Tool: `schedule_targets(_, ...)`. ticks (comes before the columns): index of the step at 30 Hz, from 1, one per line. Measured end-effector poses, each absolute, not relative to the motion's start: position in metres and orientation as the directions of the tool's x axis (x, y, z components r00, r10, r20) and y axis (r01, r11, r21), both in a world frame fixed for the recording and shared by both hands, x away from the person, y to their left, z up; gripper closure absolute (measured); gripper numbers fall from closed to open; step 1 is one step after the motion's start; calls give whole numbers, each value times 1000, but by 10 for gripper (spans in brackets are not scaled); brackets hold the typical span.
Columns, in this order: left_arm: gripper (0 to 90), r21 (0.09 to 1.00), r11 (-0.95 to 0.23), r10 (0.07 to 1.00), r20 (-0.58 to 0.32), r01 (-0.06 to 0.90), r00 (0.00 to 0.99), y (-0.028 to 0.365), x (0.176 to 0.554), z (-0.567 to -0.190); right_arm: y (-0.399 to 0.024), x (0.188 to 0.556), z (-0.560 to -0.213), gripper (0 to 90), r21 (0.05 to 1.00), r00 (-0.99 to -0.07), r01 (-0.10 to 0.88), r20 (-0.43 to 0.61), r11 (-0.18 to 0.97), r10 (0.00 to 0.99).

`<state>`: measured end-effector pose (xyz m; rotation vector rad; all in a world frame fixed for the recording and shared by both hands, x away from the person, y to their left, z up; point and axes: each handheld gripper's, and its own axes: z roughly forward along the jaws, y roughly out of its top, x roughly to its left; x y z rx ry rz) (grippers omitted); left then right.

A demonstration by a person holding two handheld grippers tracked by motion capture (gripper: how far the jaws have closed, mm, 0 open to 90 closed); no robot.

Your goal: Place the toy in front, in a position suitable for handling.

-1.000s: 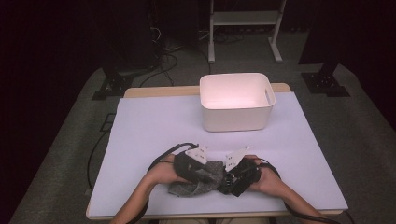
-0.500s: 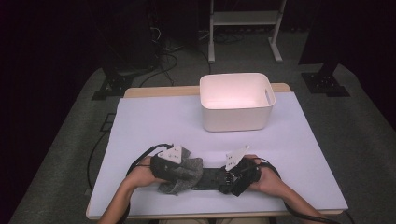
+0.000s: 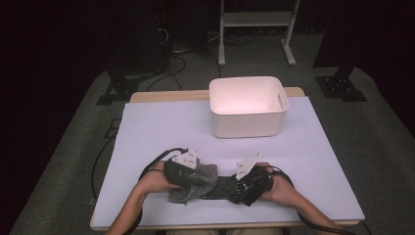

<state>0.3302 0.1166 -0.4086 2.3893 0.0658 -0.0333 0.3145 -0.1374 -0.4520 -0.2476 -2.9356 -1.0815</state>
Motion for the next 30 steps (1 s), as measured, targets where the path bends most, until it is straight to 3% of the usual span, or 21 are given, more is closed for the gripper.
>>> schedule_targets(9, 758, 660, -751, -22, -45, 14, 999, 84, 337, -409, -138, 314, -453, 211, 648, -987, 152, 57, 746, 151)
schedule_targets(25, 752, 678, -722, 137, -61, 142, 989, 155, 336, -414, -139, 314, -453, 215, 651, -986, 155, 60, 743, 153)
schedule_targets(30, 760, 685, -716, 135, -54, 135, 989, 157, 337, -413, -138, 313, -453, 215, 648, -987, 146, 50, 747, 149)
